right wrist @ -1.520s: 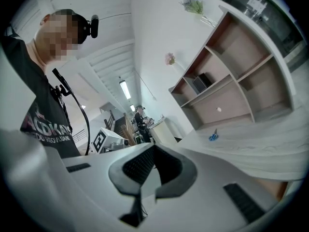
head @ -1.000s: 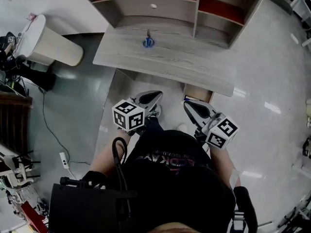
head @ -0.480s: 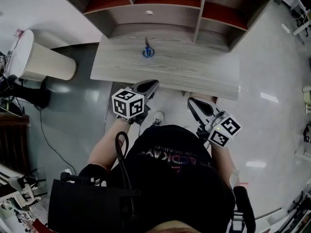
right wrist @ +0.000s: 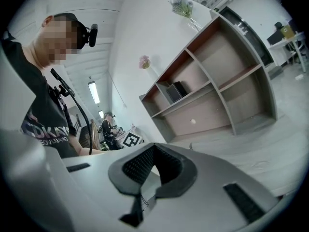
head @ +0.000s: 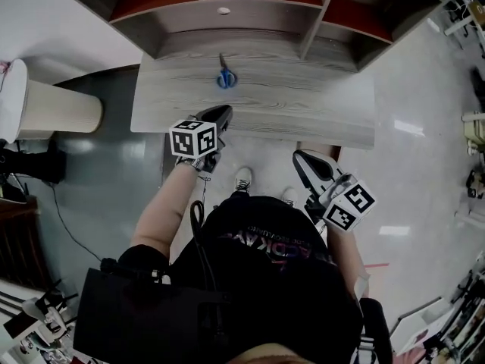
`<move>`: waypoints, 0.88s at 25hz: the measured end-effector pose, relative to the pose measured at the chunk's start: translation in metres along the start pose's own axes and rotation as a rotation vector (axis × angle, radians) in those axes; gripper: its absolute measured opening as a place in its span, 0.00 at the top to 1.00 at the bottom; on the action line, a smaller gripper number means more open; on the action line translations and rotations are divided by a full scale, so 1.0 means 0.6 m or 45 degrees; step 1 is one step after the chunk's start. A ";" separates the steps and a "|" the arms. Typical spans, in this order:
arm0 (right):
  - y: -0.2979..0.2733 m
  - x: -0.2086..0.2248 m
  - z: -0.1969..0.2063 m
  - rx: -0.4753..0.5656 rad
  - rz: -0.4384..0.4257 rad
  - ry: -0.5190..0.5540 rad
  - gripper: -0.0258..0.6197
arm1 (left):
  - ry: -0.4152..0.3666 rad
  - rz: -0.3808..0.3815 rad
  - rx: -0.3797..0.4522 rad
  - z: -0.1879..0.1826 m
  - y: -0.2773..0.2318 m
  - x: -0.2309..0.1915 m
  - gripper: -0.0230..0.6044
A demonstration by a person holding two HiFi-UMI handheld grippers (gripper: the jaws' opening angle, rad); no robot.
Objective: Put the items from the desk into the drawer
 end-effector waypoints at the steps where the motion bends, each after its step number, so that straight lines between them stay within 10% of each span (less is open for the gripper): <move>1: -0.002 -0.001 0.001 0.003 0.018 -0.001 0.94 | 0.005 -0.015 -0.012 0.001 -0.010 -0.015 0.94; 22: 0.028 0.006 0.050 0.061 0.408 -0.110 0.94 | 0.063 -0.368 -0.377 0.053 -0.208 -0.237 0.78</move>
Point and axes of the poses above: the fingertips, and each gripper's own axes: y backward along the fingers, x to its right, z out of its underside, the point moved 3 cm from there along y, backward along the fingers, and after that the axes turned 15 degrees about x, right-handed, at the moved point
